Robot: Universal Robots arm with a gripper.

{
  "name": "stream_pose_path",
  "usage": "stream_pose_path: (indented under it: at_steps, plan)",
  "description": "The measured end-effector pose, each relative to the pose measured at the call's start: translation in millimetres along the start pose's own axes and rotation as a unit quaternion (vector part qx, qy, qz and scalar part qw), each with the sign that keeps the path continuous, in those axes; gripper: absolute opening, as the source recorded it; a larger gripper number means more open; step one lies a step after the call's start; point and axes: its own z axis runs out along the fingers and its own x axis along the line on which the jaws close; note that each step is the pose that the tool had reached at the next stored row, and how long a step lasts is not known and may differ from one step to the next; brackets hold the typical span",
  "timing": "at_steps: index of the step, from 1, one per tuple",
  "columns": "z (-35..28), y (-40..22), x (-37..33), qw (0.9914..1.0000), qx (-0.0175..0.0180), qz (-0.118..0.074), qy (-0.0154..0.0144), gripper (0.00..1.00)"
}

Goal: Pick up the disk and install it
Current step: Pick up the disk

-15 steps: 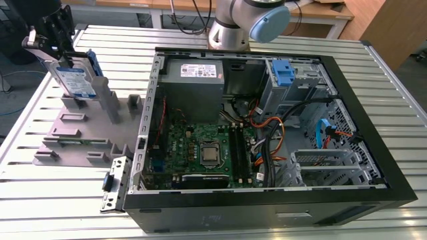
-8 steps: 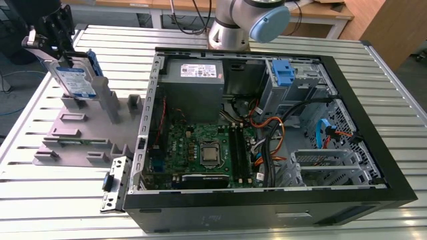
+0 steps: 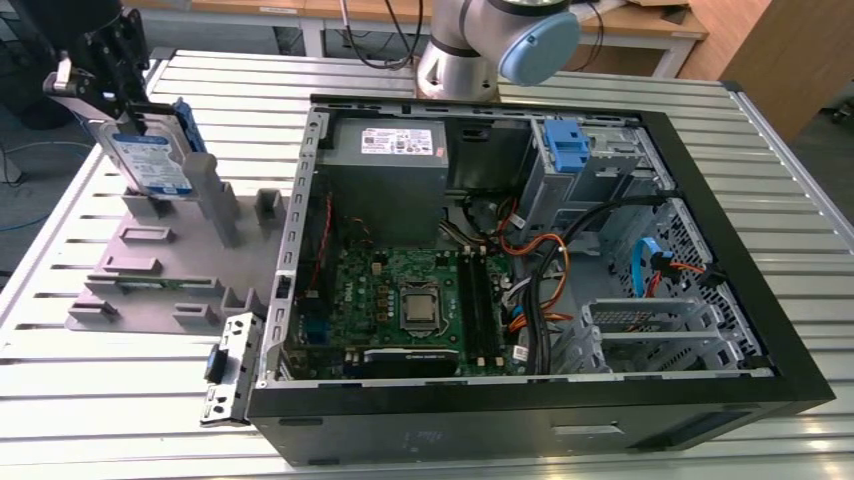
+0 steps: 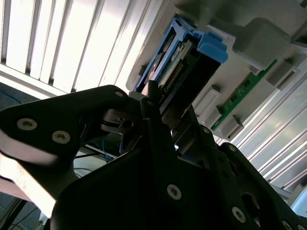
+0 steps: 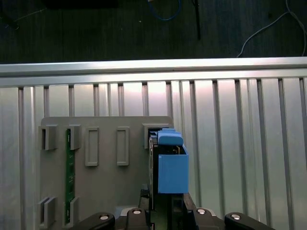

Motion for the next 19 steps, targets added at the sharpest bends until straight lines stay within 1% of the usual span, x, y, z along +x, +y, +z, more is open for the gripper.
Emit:
stream_pose_path:
  at_steps: [4,7,12,19]
  plan:
    - [-4.2,0.2,-0.3,1.00000,-0.0001,0.000,0.0001,0.35]
    - [-8.9,0.3,-0.6,1.00000,0.0002,0.000,0.0000,0.35]
    - [-18.5,0.7,-1.3,1.00000,0.0002,0.000,0.0000,0.35]
    - [-34.6,1.2,-2.5,1.00000,0.0004,0.000,0.0000,0.35]
